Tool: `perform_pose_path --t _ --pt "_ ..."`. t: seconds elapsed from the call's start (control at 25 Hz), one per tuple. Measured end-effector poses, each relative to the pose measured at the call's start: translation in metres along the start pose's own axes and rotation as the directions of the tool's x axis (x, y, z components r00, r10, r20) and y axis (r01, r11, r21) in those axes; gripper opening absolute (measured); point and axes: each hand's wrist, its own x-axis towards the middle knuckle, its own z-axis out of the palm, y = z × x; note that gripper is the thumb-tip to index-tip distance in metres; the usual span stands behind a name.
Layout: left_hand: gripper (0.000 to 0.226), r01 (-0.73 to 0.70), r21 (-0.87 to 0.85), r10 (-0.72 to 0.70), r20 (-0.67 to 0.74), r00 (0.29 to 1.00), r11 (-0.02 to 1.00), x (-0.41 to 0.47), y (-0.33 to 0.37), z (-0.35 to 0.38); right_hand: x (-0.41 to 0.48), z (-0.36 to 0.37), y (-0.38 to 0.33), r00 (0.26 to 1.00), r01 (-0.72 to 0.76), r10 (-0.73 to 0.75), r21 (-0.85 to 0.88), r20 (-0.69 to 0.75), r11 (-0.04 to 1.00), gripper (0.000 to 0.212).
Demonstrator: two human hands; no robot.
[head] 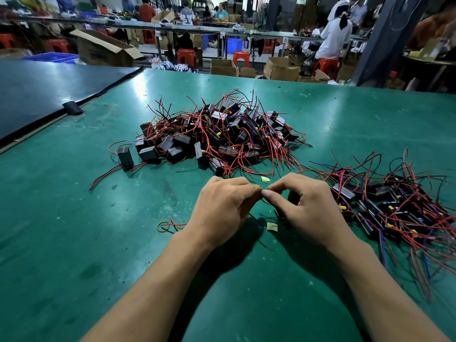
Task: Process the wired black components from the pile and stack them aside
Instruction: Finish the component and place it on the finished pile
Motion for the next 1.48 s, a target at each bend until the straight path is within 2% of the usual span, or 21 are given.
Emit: perform_pose_path --t 0.08,0.16,0.24,0.28,0.32,0.36,0.44,0.52,0.6,0.76,0.92,1.04,1.12,1.24,1.32,1.4,1.48 --pt "0.024 0.001 0.004 -0.001 -0.015 1.000 1.000 0.001 0.001 0.001 0.002 0.006 -0.004 0.973 -0.230 0.228 0.113 0.037 0.966 0.018" --pt "0.023 -0.010 0.003 0.010 -0.034 0.999 1.000 0.002 0.001 0.002 0.005 0.011 -0.006 0.874 -0.486 0.462 0.298 0.149 0.822 0.026" --pt "0.022 -0.021 0.000 0.021 -0.047 0.999 1.000 0.002 0.001 0.002 0.006 0.012 -0.008 0.794 -0.603 0.568 0.409 0.218 0.685 0.027" --pt "0.022 -0.020 0.003 0.020 -0.049 0.999 1.000 0.002 0.001 0.002 0.005 0.011 -0.008 0.808 -0.583 0.554 0.405 0.199 0.704 0.024" --pt "0.022 -0.015 0.009 0.016 -0.047 0.999 1.000 0.002 0.000 0.002 0.004 0.010 -0.007 0.856 -0.512 0.497 0.360 0.141 0.780 0.018" --pt "0.022 -0.010 0.013 0.011 -0.039 0.999 1.000 0.001 0.000 0.001 0.003 0.008 -0.007 0.912 -0.406 0.403 0.296 0.074 0.865 0.010" --pt "0.021 -0.005 0.001 0.005 -0.023 1.000 1.000 0.001 -0.002 0.001 0.001 0.005 -0.004 0.987 -0.160 0.163 0.175 0.000 0.971 0.011" --pt "0.021 -0.006 -0.013 0.006 -0.019 1.000 1.000 0.001 -0.002 0.000 0.000 0.004 0.003 1.000 0.009 -0.009 0.060 0.003 0.998 0.011" --pt "0.024 -0.008 -0.016 0.007 -0.019 1.000 1.000 0.001 -0.002 -0.001 0.000 0.002 0.006 0.999 0.044 -0.044 -0.003 0.019 0.999 0.010" --pt "0.024 -0.002 -0.017 0.002 -0.006 1.000 1.000 0.001 -0.001 -0.001 0.000 0.002 0.002 0.999 0.017 -0.016 -0.005 0.035 1.000 0.008" --pt "0.022 0.000 -0.020 0.000 0.001 1.000 1.000 0.002 -0.001 -0.002 0.001 0.007 -0.005 0.976 -0.206 0.198 0.094 0.093 0.974 0.013" --pt "0.018 0.005 -0.042 -0.005 0.003 1.000 0.999 0.002 -0.003 -0.003 0.003 0.006 -0.008 0.919 -0.386 0.350 0.239 0.179 0.891 0.014" --pt "0.014 0.039 -0.104 -0.038 0.014 0.999 0.994 0.003 -0.005 -0.005 0.004 0.003 -0.009 0.895 -0.443 0.393 0.307 0.212 0.842 0.014" --pt "0.014 0.115 -0.199 -0.119 -0.008 0.993 0.973 0.006 -0.006 -0.014 0.003 -0.001 -0.009 0.900 -0.434 0.392 0.299 0.192 0.850 0.017" --pt "0.020 0.175 -0.286 -0.190 -0.028 0.981 0.942 0.008 -0.005 -0.025 0.003 0.000 -0.005 0.918 -0.397 0.391 0.221 0.071 0.891 0.017" --pt "0.024 0.238 -0.377 -0.238 0.046 0.970 0.895 0.011 -0.003 -0.037 0.003 0.001 -0.002 0.932 -0.353 0.361 0.149 -0.030 0.924 0.009" --pt "0.023 0.253 -0.360 -0.199 0.181 0.963 0.898 0.012 0.000 -0.047 0.002 0.004 -0.001 0.941 -0.335 0.338 0.110 -0.012 0.936 0.011"
